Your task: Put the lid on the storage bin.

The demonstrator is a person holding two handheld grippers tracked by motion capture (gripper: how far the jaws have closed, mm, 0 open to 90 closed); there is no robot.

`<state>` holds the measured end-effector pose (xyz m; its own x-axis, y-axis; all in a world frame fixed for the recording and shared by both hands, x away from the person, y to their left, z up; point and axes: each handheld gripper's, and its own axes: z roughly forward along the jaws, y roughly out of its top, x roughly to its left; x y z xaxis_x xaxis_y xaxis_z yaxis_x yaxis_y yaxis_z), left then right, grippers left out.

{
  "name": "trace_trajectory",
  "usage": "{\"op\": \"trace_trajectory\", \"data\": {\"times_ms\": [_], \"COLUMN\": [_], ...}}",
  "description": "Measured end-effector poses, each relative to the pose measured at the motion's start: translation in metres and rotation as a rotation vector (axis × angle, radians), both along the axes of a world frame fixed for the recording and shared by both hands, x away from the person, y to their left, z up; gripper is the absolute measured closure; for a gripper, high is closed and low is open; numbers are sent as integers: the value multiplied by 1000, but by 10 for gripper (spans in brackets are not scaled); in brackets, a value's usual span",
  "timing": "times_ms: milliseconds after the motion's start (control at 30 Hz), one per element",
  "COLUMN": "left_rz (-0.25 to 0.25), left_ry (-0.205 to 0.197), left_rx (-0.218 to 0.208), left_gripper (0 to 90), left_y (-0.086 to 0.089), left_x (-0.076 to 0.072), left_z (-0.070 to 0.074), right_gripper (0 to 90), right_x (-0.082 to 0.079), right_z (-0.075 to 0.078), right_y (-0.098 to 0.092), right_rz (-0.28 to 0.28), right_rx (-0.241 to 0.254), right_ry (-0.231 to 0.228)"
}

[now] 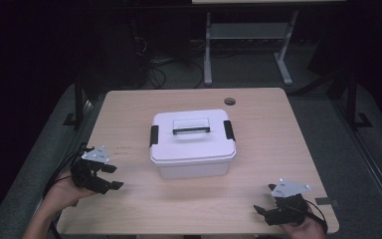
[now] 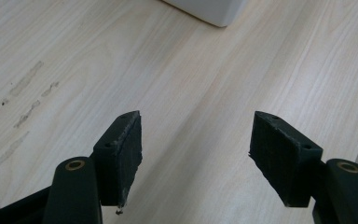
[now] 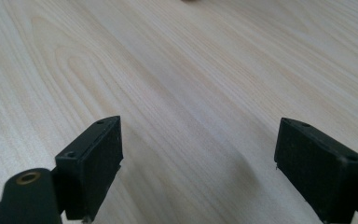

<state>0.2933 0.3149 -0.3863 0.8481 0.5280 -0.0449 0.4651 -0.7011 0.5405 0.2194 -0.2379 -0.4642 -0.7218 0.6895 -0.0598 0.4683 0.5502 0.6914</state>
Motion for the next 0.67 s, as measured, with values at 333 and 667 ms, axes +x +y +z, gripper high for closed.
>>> {"op": "trace_trajectory", "data": {"times_ms": [333, 667], "left_rz": [23, 47], "left_ry": [6, -1], "left_rx": [-5, -10], "left_gripper": [327, 323], "left_y": [9, 18], "left_x": [-7, -14], "left_z": [-8, -16], "right_gripper": [148, 148], "right_x": [0, 0], "right_z": [0, -1], "right_y": [0, 0], "right_rz": [0, 2], "right_rx": [-5, -7], "right_ry": [2, 1]}}
